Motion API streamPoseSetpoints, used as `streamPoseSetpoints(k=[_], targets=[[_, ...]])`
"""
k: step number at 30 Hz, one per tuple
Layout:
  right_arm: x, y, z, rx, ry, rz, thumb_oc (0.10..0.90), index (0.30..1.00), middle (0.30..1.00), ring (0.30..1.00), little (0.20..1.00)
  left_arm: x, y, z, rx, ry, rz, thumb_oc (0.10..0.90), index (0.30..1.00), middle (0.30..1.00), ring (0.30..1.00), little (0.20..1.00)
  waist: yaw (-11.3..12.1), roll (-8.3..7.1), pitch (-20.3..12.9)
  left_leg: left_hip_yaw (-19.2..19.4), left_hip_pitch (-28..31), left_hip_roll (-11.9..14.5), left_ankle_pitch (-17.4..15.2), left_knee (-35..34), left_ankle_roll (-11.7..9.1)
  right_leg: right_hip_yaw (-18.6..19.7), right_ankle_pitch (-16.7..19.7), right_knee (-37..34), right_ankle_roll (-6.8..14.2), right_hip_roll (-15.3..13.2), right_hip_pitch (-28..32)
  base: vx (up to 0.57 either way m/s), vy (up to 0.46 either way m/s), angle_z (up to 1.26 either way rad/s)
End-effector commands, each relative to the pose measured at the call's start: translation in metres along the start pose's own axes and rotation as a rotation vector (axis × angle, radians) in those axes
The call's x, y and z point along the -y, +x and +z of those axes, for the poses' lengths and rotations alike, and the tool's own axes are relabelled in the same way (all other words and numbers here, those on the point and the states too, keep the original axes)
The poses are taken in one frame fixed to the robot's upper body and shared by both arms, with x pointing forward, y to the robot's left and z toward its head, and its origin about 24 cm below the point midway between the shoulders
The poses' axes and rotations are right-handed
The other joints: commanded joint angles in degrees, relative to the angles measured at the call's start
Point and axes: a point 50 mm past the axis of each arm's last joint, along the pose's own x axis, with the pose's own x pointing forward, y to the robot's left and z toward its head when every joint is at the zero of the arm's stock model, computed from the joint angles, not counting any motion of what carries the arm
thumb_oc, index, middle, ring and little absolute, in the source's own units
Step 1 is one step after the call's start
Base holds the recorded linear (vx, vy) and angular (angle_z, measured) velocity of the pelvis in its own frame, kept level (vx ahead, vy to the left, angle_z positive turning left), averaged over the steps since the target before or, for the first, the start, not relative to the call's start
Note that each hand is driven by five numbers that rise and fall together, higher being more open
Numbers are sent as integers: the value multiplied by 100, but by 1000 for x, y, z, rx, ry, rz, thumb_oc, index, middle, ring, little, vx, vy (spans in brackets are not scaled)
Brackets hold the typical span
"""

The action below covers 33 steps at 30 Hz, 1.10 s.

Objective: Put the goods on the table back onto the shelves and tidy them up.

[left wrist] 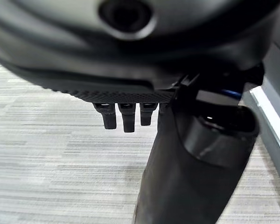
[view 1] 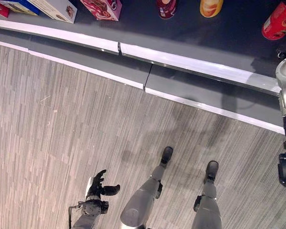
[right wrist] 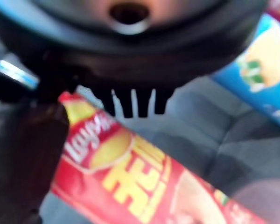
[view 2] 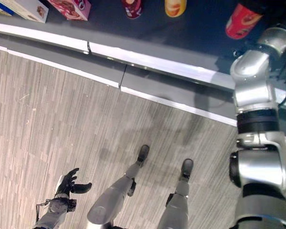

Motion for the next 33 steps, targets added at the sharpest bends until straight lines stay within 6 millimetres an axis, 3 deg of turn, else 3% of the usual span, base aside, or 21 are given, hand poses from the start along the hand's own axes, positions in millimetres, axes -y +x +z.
streamPoseSetpoints(k=[1,7,8,10,11,18,19,20,25,26,28,30,32,33], targets=[[17,4,27,182,56,-87,800,900,900,900,900,-18,-8,-32,-117,77,81,800,900,900,900,900,-28,-280,-621,161,-54,186,-569,65,-281,296,42,73,312,-401,-132,-43,-1,-1],[11,-50,3,152,87,26,800,900,900,900,900,-18,-11,-43,-179,69,96,800,900,900,900,900,-236,-562,-785,196,244,315,-625,29,-302,201,14,47,268,-277,146,-18,-31,0],[9,-68,-7,124,94,76,800,900,900,900,900,-18,-13,-50,-215,70,101,800,900,900,900,900,-315,-670,-851,226,349,387,-647,12,-312,165,-9,44,250,-242,233,8,-38,-8],[10,-78,-15,102,92,106,800,900,900,900,900,-19,-15,-54,-236,75,103,800,900,900,900,900,-349,-748,-895,248,421,419,-658,4,-324,138,-25,39,249,-227,308,20,-41,-9],[9,-99,-27,40,123,169,800,900,900,900,900,-20,-18,-63,-283,76,115,800,900,900,900,900,-441,-859,-1004,289,543,492,-685,1,-337,96,-38,37,243,-203,414,54,-43,-10],[21,-185,-69,-221,227,466,800,900,900,900,900,-24,-33,-95,-436,72,136,800,900,900,900,900,-878,-1221,-1392,503,1074,679,-823,1,-356,95,-74,32,227,-101,816,49,-1,-10],[21,-185,-69,-223,226,467,800,900,900,900,900,-25,-34,-95,-437,73,136,800,900,900,900,900,-871,-1224,-1396,509,1081,680,-827,1,-356,101,-75,32,227,-100,820,50,33,-30],[27,-198,-76,-248,205,542,800,900,900,900,900,-27,-36,-100,-462,64,146,800,900,900,900,900,-991,-1292,-1501,593,1177,719,-861,1,-368,141,-46,32,248,-87,842,30,39,-36],[50,-210,-92,-319,171,591,800,900,900,900,900,-29,-33,-96,-439,72,141,800,900,900,900,900,-1268,-1414,-1687,823,1400,714,-982,1,-322,329,43,33,277,-102,883,38,87,-33],[66,-207,-100,-342,148,547,800,900,900,900,900,-30,-29,-89,-408,74,133,800,900,900,900,900,-1454,-1476,-1690,927,1561,664,-1091,1,-216,533,77,69,312,-101,872,49,164,-32],[72,-198,-103,-340,130,495,800,900,900,900,900,-35,-24,-83,-382,90,131,800,900,900,900,900,-1647,-1577,-1659,1239,1668,684,-1169,1,-130,823,289,109,419,9,625,-15,138,-63],[75,-191,-103,-324,120,456,800,900,900,900,900,-41,-22,-81,-374,93,144,800,900,900,900,900,-1686,-1652,-1612,1454,1737,738,-1197,1,-113,901,480,197,496,99,429,-59,13,-105],[79,-181,-102,-305,116,406,800,900,900,900,900,-47,-21,-80,-373,87,163,800,900,900,900,900,-1635,-1616,-1566,1652,1800,890,-1205,1,-133,624,412,238,476,49,409,-72,-142,-124],[83,-169,-100,-263,85,372,800,900,900,900,900,-52,-21,-81,-386,84,182,800,900,900,900,900,-1599,-1601,-1552,1821,1825,1071,-1151,1,-187,278,392,345,398,-98,424,-55,-185,-63]])
